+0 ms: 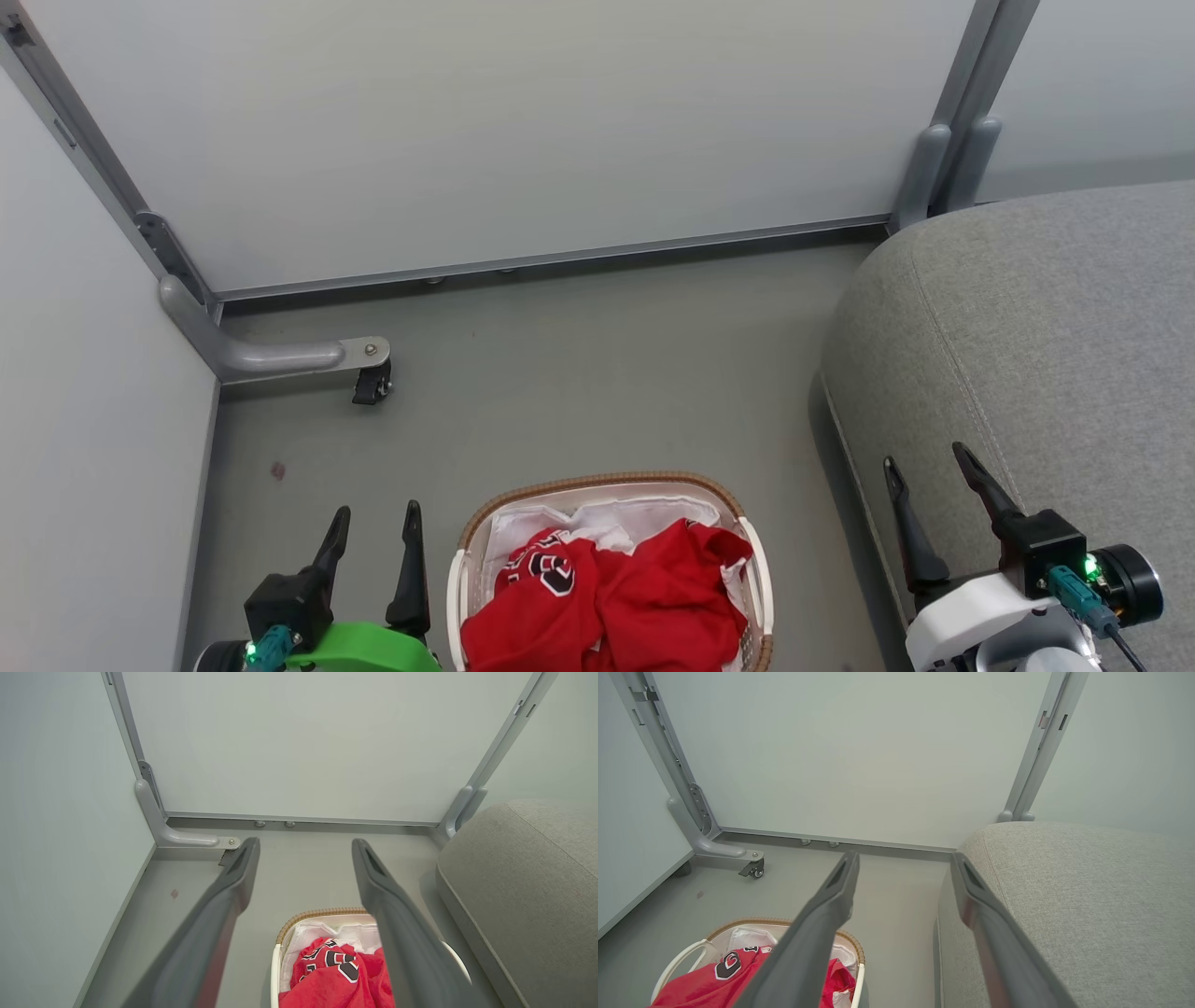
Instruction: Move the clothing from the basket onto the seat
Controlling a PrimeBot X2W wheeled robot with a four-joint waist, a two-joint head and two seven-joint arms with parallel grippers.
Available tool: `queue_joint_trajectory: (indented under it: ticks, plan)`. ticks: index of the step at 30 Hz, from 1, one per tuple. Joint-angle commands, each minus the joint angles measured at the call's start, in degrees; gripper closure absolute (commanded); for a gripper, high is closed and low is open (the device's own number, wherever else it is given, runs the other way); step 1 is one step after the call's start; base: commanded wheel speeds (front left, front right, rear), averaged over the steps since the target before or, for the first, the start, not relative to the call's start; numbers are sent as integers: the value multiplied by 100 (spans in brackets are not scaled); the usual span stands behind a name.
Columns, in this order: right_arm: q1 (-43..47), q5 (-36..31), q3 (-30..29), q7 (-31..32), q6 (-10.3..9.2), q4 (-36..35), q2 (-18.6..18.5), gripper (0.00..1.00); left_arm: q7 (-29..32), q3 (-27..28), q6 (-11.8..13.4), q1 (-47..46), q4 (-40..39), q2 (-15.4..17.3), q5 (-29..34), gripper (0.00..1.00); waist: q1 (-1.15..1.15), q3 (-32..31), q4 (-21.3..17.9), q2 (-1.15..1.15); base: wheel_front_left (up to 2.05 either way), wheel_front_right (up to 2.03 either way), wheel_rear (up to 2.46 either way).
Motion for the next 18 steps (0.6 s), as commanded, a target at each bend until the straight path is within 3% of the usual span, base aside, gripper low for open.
queue_joint_trajectory:
  ticks: [1,11,18]
  plan:
    - [13,32,-3,-26,2,18,-32,0,-4,2,-28,27,14,38,12,0,0,1,-2,0,0,0,0]
    - [-91,32,14,-26,2,-39,-32,0,-4,-35,-28,-62,18,37,-44,0,0,153,-49,0,0,0,0]
    - [-303,44,-30,-26,2,-105,-32,0,-4,-323,-187,-544,447,36,-220,0,0,673,-142,0,0,0,0]
